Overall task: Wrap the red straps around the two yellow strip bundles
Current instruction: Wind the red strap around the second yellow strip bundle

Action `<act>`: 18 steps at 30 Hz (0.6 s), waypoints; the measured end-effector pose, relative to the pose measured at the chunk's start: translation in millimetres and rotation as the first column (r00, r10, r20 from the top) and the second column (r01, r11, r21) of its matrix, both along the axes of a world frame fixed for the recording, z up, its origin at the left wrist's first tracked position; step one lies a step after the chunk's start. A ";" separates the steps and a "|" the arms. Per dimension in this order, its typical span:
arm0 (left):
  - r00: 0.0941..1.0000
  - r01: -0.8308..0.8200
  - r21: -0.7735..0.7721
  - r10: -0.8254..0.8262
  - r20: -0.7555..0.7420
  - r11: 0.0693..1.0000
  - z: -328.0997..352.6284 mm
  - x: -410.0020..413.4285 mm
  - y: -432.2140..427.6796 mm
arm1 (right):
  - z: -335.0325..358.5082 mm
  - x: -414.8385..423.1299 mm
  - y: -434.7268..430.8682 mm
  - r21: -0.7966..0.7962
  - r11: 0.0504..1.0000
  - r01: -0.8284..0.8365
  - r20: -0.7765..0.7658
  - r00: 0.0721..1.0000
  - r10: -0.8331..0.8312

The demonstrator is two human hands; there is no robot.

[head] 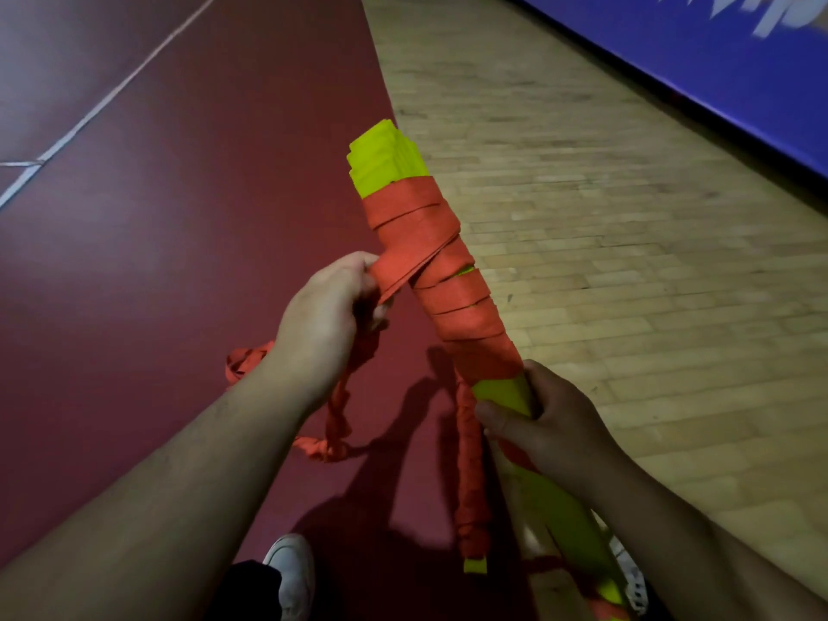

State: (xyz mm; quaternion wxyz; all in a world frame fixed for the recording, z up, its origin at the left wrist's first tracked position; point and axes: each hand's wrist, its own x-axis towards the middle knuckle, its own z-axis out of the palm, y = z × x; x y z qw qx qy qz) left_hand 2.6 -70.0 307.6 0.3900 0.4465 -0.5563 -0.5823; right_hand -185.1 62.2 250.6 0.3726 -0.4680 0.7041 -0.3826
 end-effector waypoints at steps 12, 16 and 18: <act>0.906 0.377 -0.042 -0.378 -0.189 0.925 -26.0 15.8 1.5 | 8.9 5.0 5.1 0.139 0.938 -0.317 0.523 0.828 0.203; 0.867 0.414 -0.077 -0.419 -0.270 0.907 -24.7 13.1 4.5 | 3.0 5.4 7.9 0.146 0.915 -0.376 0.580 0.782 0.228; 0.898 0.346 -0.126 -0.367 -0.244 0.930 -22.7 7.8 8.6 | -0.6 8.4 7.5 0.165 0.915 -0.368 0.607 0.769 0.200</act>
